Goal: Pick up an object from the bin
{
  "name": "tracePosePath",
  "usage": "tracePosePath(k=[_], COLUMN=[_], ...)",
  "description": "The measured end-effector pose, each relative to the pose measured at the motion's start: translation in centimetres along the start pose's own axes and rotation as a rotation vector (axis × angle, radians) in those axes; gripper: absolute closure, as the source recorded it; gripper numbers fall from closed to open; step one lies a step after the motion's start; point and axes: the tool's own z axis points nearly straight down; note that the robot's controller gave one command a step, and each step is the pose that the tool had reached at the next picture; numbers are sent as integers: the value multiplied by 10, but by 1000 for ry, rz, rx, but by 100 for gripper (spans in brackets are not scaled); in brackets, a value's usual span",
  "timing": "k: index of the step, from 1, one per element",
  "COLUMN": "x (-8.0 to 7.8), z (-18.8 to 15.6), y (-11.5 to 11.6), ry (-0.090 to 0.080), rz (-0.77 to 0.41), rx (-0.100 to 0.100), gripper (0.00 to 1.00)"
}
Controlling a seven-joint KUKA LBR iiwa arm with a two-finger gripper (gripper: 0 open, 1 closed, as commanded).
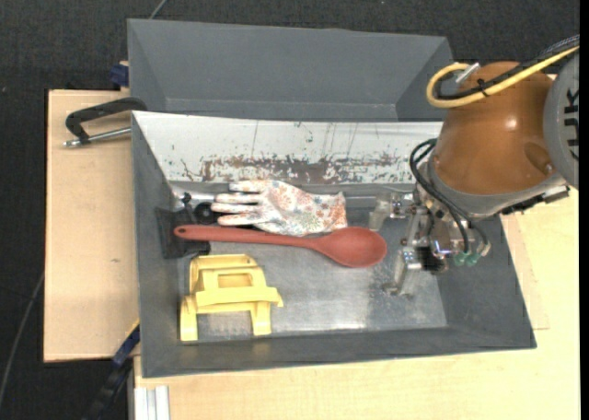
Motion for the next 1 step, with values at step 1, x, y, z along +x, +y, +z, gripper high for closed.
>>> tracePosePath(k=[1], x=[-2], z=[-4], y=[0], ry=[-9], rz=[0], rx=[1], gripper=[0])
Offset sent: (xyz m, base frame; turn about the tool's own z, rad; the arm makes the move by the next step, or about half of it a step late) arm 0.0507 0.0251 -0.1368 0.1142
